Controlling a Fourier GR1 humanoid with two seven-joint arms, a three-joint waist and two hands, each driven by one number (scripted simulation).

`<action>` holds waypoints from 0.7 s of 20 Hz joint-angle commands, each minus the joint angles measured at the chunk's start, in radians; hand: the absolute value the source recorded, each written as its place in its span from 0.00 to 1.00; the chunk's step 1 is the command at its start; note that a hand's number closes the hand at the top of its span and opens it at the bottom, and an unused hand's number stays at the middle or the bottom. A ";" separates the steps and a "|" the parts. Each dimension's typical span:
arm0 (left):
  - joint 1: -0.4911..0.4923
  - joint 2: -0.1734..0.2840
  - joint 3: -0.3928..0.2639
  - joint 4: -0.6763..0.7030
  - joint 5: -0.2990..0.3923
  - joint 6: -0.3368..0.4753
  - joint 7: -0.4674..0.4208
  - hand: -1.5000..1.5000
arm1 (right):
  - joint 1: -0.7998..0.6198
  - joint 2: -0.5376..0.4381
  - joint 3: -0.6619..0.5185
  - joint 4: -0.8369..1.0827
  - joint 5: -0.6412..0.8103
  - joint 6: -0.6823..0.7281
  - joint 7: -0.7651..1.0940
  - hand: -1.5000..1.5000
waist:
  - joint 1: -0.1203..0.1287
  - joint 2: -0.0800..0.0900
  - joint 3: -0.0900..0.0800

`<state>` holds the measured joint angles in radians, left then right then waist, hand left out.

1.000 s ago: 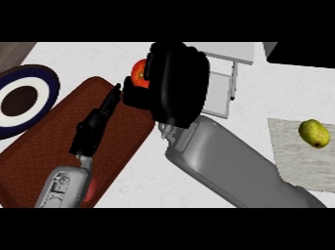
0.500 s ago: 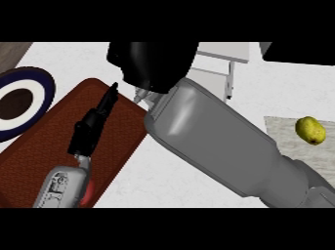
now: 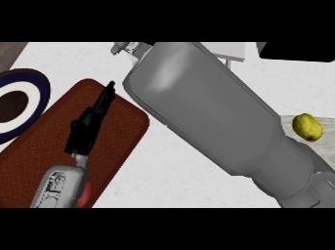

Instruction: Pick the tomato from the placemat and place it in the tiered shelf

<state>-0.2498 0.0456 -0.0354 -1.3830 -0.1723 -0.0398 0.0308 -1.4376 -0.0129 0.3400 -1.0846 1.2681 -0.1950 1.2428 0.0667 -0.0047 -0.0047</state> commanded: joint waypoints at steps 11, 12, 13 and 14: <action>0.021 0.002 0.013 -0.039 0.006 0.010 0.012 0.50 | -0.159 0.012 -0.039 0.270 0.066 -0.009 0.171 1.00 | -0.026 0.008 0.003; 0.049 0.010 0.011 -0.033 0.016 -0.010 -0.008 0.50 | -0.142 0.012 -0.035 0.265 0.071 -0.025 0.163 1.00 | -0.030 0.008 0.003; 0.053 0.016 0.015 -0.026 -0.006 0.013 -0.032 0.50 | -0.170 0.012 -0.052 0.305 0.086 -0.024 0.173 1.00 | -0.022 0.010 0.002; 0.007 0.007 0.010 -0.016 -0.002 0.006 0.004 0.50 | -0.172 0.012 -0.053 0.328 0.078 -0.033 0.153 1.00 | -0.026 0.012 0.002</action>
<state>-0.2192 0.0563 -0.0256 -1.4065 -0.1689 -0.0396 0.0198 -1.5825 -0.0123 0.2967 -0.8261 1.3343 -0.1971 1.2091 0.0462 0.0038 -0.0028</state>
